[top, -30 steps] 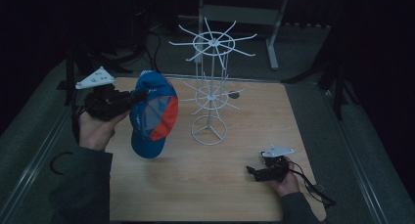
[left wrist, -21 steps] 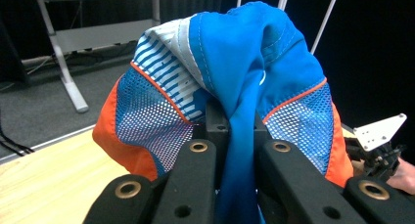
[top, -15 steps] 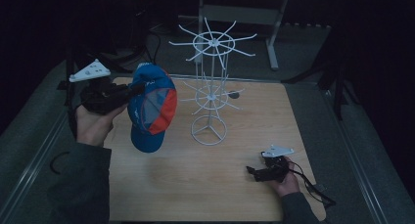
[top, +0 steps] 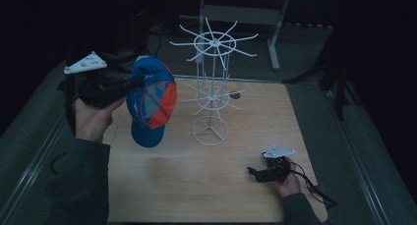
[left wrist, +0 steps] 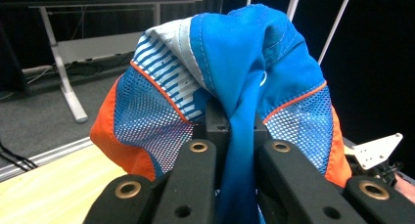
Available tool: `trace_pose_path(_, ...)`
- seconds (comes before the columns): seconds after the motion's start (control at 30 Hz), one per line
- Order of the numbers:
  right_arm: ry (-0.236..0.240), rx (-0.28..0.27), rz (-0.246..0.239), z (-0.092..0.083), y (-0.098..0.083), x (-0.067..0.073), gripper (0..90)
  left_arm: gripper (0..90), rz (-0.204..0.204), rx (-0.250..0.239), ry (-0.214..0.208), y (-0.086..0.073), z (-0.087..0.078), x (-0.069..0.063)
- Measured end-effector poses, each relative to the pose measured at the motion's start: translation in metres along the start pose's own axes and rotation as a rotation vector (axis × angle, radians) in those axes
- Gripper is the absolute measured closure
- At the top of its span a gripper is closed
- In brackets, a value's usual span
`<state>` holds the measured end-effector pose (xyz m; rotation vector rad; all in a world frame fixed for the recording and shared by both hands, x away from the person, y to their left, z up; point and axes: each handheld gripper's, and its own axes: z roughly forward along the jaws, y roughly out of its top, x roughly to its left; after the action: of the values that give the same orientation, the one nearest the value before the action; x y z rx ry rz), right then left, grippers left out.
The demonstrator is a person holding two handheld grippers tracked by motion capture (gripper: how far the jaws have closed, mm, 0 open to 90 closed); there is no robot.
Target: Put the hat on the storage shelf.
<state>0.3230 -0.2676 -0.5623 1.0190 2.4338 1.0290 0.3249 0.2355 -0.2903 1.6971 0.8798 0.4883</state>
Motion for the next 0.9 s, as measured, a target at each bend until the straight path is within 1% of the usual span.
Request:
trace_pose_path(0.27, 0.000, 0.000, 0.000, 0.000, 0.000, 0.000, 12.1, 88.1, -0.004, -0.015, 0.000, 0.007, 0.001, 0.003)
trace_pose_path(0.47, 0.000, 0.000, 0.001, 0.000, 0.000, 0.000, 12.1, 88.1, -0.009, -0.030, -0.008, 0.013, -0.001, 0.006)
trace_pose_path(0.53, 0.000, 0.000, 0.000, 0.000, 0.000, 0.000, 12.1, 88.1, -0.004, -0.042, -0.019, 0.014, -0.002, 0.008)
trace_pose_path(0.63, 0.000, 0.000, 0.000, 0.000, 0.000, 0.000, 12.1, 88.2, 0.012, -0.067, -0.050, 0.015, -0.004, 0.010)
trace_pose_path(0.73, 0.000, 0.000, 0.000, 0.000, 0.000, 0.000, 12.1, 88.2, 0.017, -0.079, -0.066, 0.016, -0.005, 0.012)
trace_pose_path(0.8, 0.000, 0.000, 0.000, 0.000, 0.000, 0.000, 12.1, 88.2, 0.012, -0.088, -0.075, 0.016, -0.006, 0.014)
trace_pose_path(0.9, 0.000, 0.000, 0.001, 0.000, 0.000, 0.000, 12.1, 88.2, 0.000, -0.096, -0.072, 0.017, -0.008, 0.016)
